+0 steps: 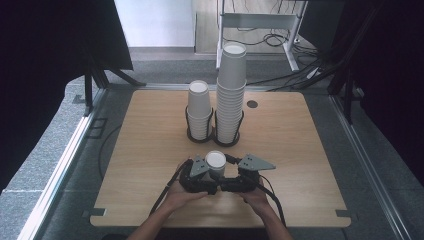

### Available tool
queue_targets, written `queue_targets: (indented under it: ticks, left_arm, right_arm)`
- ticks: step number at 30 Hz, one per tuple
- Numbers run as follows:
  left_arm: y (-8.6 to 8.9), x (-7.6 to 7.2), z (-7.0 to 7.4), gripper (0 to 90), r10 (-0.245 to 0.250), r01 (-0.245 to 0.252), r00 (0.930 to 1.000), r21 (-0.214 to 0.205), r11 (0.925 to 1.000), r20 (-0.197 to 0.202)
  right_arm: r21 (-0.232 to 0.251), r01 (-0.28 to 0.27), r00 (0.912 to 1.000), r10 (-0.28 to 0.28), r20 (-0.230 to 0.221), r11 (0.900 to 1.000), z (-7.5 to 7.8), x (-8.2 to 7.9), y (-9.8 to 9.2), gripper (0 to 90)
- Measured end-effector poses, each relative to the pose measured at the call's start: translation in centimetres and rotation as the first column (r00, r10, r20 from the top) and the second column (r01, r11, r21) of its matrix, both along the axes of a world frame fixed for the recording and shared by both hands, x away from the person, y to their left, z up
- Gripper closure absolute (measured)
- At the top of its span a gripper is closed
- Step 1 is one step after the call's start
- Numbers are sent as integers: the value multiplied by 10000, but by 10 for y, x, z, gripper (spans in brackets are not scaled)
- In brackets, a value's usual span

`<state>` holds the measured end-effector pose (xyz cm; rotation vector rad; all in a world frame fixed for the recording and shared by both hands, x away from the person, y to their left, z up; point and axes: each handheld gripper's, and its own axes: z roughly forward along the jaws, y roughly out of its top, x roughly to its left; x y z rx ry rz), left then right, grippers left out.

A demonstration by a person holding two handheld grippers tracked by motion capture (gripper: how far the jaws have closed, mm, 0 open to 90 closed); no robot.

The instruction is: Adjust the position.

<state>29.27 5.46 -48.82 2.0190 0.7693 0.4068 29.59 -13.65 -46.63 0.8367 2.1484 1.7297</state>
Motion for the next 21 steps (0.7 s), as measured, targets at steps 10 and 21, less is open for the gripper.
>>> queue_targets:
  ticks: [10,21]
  left_arm:
    - [-10,-7,0,150,-398,398,9992,131,9991,54]
    - [-9,-3,-1,86,-340,343,9991,116,9993,-264]
  right_arm:
    - [-133,171,9999,-171,15,9998,-5,0,3,226]
    - [1021,501,9964,-427,-730,9935,-5,5,-6,240]
